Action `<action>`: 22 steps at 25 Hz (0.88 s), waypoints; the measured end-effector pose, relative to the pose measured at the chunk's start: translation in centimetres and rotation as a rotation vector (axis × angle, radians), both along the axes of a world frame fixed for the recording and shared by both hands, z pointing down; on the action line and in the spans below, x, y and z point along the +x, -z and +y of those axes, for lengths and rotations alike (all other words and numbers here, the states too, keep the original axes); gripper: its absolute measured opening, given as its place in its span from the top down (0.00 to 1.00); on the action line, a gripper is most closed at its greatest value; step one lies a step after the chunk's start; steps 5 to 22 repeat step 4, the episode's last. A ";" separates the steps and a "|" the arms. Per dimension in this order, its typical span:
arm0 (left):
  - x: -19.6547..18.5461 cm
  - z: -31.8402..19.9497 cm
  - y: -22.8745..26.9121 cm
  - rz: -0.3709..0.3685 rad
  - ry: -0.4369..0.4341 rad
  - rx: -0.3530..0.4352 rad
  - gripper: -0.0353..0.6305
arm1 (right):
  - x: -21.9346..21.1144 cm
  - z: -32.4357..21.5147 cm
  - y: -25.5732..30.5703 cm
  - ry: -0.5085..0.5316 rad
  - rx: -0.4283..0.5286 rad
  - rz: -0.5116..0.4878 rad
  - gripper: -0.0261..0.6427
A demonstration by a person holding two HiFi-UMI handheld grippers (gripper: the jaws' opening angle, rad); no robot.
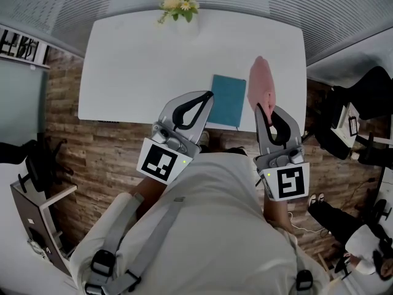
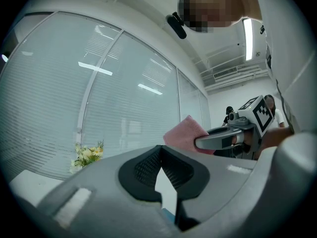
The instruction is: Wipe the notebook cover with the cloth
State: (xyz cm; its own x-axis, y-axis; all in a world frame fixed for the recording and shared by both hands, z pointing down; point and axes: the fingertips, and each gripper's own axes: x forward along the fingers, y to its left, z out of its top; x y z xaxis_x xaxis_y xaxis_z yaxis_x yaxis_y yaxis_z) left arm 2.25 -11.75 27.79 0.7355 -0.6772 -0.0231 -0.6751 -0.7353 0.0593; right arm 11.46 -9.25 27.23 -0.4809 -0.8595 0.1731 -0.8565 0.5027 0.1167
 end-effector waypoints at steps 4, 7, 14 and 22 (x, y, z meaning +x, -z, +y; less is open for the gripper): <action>-0.1 0.1 0.1 0.002 -0.003 0.004 0.94 | 0.3 0.3 -0.2 0.013 0.025 0.034 0.92; -0.1 0.1 0.1 0.002 -0.003 0.004 0.94 | 0.3 0.3 -0.2 0.013 0.025 0.034 0.92; -0.1 0.1 0.1 0.002 -0.003 0.004 0.94 | 0.3 0.3 -0.2 0.013 0.025 0.034 0.92; -0.1 0.1 0.1 0.002 -0.003 0.004 0.94 | 0.3 0.3 -0.2 0.013 0.025 0.034 0.92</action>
